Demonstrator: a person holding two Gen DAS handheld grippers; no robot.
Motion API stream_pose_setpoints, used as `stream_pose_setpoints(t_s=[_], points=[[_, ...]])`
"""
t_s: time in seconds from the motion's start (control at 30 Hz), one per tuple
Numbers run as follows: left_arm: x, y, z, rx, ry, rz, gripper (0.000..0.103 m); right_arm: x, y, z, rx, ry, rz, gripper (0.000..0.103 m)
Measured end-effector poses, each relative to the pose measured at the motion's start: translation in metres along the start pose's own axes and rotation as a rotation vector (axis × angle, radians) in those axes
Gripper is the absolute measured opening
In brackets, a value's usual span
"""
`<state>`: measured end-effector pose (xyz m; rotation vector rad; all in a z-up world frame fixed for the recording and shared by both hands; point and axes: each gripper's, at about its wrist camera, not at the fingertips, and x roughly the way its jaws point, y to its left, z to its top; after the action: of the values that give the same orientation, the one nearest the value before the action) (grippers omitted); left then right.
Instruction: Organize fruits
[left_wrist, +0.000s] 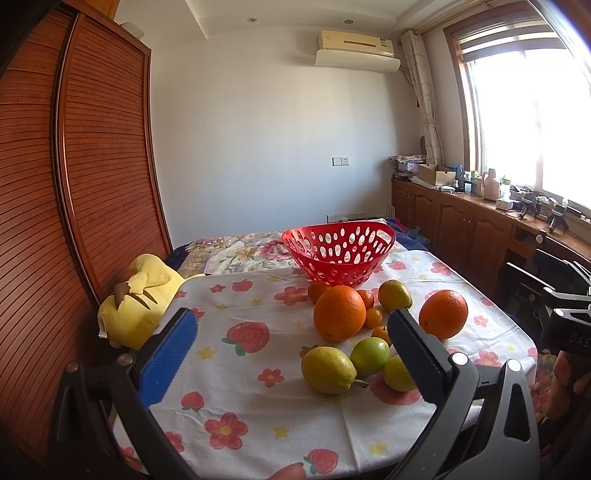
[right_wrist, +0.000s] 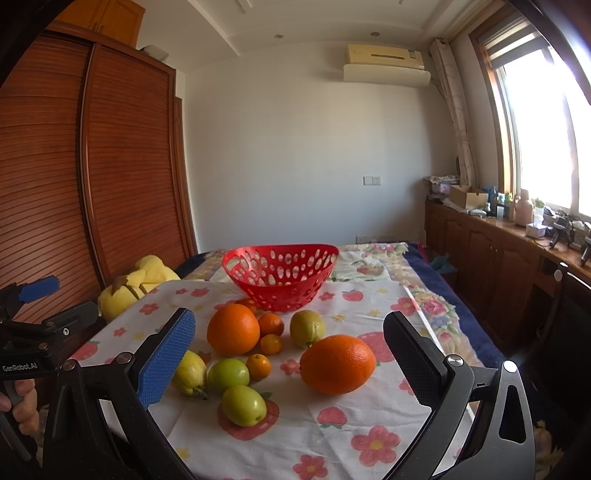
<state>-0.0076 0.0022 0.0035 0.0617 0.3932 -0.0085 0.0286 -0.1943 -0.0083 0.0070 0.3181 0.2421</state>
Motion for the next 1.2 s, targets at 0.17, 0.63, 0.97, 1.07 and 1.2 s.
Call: stream_pose_setpoints(t_s=[0.17, 0.63, 0.97, 1.07, 1.2], points=[[-0.0010, -0.0001, 0.0003, 0.001, -0.005, 0.000, 0.103, 0.0000, 0.0001, -0.0002, -0.002, -0.003, -0.003, 0.103], [-0.0057, -0.0015, 0.0030, 0.004, -0.016, -0.007, 0.103, -0.0030, 0.0029, 0.0030, -0.006, -0.017, -0.006, 0.103], [-0.0059, -0.0013, 0.0024, 0.005, -0.009, -0.007, 0.103, -0.0032, 0.0031, 0.0017, -0.005, -0.017, -0.006, 0.103], [-0.0049, -0.0007, 0.0002, 0.005, -0.004, -0.006, 0.103, -0.0032, 0.0032, 0.0003, -0.004, -0.016, -0.007, 0.103], [-0.0040, -0.0003, -0.0011, 0.005, -0.002, -0.003, 0.103, -0.0026, 0.0028, 0.0001, -0.004, -0.016, -0.007, 0.103]])
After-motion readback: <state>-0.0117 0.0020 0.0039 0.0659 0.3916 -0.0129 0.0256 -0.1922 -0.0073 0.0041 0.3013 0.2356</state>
